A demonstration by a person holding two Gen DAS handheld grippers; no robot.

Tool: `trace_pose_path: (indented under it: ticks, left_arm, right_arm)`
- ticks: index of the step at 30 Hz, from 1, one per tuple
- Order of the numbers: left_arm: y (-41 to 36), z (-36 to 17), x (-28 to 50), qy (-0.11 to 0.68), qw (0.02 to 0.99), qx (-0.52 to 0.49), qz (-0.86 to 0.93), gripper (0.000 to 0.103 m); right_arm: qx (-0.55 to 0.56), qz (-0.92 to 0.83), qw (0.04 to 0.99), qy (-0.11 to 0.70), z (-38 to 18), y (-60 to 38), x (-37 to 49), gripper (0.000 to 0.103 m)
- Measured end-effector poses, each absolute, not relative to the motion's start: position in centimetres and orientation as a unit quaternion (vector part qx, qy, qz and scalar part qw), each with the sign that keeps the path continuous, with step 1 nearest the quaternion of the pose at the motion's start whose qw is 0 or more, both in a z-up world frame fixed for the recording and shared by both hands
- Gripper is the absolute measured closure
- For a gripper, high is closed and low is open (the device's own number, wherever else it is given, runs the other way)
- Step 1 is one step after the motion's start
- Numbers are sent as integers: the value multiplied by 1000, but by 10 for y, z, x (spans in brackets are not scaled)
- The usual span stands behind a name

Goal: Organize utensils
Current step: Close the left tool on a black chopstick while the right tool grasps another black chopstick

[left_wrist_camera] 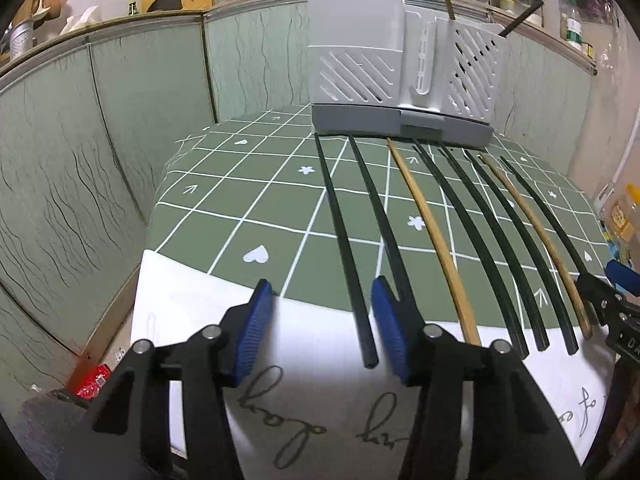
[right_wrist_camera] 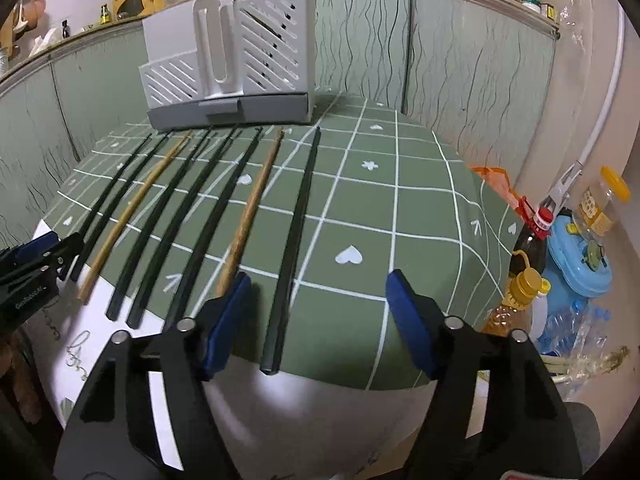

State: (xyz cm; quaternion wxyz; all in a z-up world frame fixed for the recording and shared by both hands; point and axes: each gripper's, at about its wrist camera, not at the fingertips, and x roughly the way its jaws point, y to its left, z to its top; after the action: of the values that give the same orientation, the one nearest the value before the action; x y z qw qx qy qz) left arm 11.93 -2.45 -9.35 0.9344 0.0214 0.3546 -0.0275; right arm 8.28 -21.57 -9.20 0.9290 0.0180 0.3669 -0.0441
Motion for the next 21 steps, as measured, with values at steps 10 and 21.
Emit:
trace_pose_path:
  ticks: [10,21]
  left_arm:
    - [-23,-93,116,349,936,39,5,92]
    - [-20,-85,114,356,934,11,-22,95]
  right_arm:
    - [6,-39,933,359,-92,-205,74,92]
    - [37,-28,933,357,-84,-208,72,97]
